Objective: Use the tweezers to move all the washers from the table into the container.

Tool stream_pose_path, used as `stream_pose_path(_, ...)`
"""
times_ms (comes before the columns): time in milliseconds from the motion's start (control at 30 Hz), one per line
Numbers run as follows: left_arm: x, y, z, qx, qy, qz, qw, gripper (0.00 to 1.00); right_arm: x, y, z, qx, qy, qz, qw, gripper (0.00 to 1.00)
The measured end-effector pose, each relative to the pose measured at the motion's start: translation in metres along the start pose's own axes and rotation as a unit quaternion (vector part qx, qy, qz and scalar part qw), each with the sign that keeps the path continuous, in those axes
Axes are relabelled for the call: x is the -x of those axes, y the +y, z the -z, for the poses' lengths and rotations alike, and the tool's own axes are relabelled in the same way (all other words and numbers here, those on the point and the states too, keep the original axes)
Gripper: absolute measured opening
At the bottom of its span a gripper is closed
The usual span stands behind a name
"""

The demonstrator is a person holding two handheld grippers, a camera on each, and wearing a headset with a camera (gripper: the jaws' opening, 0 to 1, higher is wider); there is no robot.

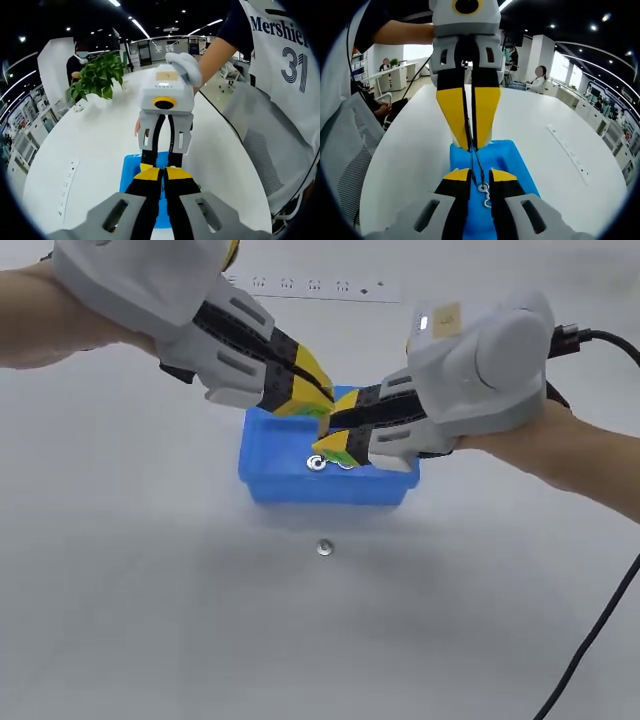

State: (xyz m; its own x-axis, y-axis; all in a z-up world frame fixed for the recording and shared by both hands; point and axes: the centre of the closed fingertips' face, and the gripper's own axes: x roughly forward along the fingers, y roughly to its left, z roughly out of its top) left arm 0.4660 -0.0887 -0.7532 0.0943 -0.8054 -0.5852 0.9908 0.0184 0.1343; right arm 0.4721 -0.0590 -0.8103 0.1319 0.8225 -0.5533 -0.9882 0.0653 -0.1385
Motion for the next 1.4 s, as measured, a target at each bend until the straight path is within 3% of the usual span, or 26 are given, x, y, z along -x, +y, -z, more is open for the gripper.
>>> stream_pose_path(367,0.011,-0.018,-0.025,-0.019,-0.010,-0.009,0.9997,0.06,0.020,0.014,-0.020,0.006,-0.022,0.014,0.9996,0.15)
stream_pose_path(500,0.012,-0.025,-0.030,-0.024,-0.010,-0.007,0.9996,0.06,0.025,0.021,-0.020,0.005,-0.025,0.014,0.9996,0.15)
stream_pose_path(767,0.010,-0.051,-0.037,-0.022,-0.015,0.001,0.9996,0.06,0.030,0.042,-0.014,-0.001,-0.019,0.006,0.9998,0.15)
stream_pose_path(1033,0.009,-0.070,-0.036,-0.015,-0.016,0.010,0.9997,0.06,0.030,0.063,-0.011,-0.004,-0.017,-0.007,0.9998,0.15)
stream_pose_path(1233,0.005,-0.085,-0.027,-0.006,-0.012,0.018,0.9998,0.06,0.025,0.078,-0.004,-0.009,-0.010,-0.021,0.9997,0.15)
stream_pose_path(1400,0.004,-0.085,-0.025,0.010,-0.015,0.014,0.9997,0.06,0.022,0.085,0.002,-0.019,-0.010,-0.024,0.9995,0.15)
